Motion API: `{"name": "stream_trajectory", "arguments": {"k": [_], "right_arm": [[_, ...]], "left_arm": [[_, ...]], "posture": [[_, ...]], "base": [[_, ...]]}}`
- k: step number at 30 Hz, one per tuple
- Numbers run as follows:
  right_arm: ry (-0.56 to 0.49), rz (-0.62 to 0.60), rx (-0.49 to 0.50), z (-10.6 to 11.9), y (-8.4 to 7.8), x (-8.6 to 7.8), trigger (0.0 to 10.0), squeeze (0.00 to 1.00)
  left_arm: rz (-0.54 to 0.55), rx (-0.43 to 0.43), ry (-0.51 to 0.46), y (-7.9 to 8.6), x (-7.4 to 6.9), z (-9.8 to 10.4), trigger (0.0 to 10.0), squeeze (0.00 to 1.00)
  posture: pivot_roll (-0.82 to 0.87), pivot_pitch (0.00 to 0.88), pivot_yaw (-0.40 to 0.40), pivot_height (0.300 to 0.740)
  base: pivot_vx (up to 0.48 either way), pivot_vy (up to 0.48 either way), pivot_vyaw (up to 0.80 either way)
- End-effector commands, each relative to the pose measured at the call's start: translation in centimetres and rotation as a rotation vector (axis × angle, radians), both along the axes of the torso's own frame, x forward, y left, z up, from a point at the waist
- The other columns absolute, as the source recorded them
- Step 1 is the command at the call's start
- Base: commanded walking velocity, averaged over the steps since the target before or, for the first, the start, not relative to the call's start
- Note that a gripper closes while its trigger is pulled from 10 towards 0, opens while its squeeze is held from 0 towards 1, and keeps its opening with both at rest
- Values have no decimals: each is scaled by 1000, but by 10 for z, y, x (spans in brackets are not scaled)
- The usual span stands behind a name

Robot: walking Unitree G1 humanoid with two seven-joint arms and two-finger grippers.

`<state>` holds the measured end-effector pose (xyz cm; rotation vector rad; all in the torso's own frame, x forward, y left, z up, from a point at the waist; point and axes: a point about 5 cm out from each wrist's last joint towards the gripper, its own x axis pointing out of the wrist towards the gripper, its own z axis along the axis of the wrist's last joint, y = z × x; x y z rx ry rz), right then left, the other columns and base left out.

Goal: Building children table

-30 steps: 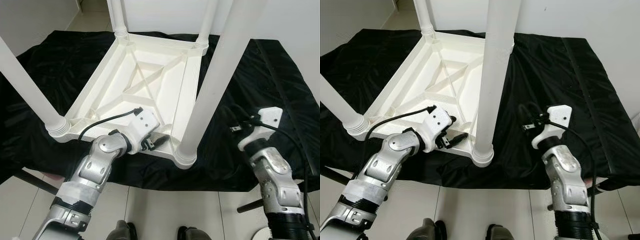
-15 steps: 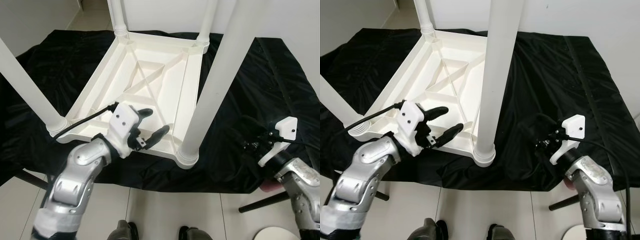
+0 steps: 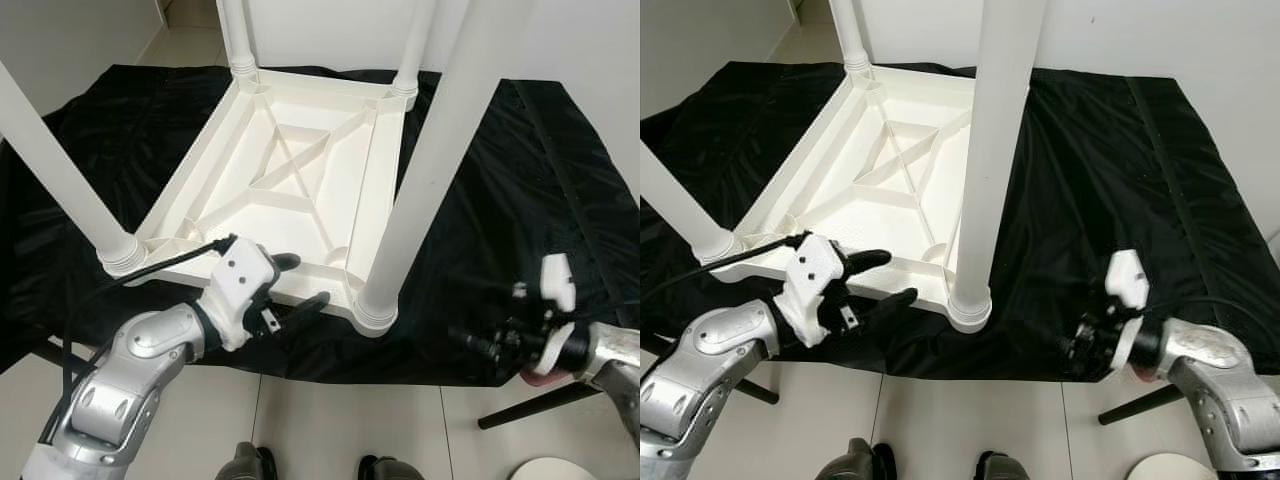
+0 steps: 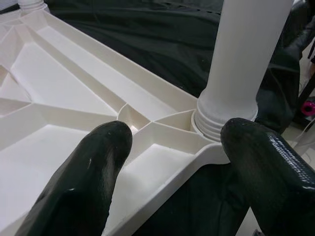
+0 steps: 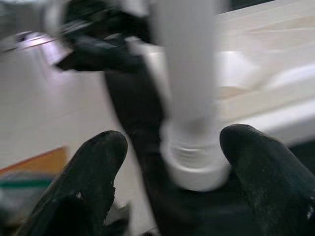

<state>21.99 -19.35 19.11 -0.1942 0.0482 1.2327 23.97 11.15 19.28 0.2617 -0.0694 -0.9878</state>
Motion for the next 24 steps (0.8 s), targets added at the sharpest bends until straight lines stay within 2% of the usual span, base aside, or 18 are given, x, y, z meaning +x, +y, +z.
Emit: {"name": "stream_trajectory", "arguments": {"k": [1,10,12,19,24], "right_arm": [[-36,34,-11,2,9,2,10000,0],[-130,-22,26,0,28,19,10000,0],[-148,-46,54,-7,44,24,10000,0],[-163,-93,106,-17,69,30,10000,0],[-166,-133,113,-22,75,36,10000,0]], "left_arm": [[-152,38,26,-4,-8,-1,10000,0],[-133,45,18,-4,-9,-1,10000,0],[-127,44,17,-5,-9,0,10000,0],[-117,42,16,-6,-8,0,10000,0],[-120,46,13,-7,-8,0,10000,0]], "posture": [[-127,135,56,740],[-119,137,49,740],[-111,142,46,740],[-110,148,47,740],[-109,149,50,740]], "base": [[0,0,0],[0,0,0],[0,0,0],[0,0,0],[0,0,0]]}}
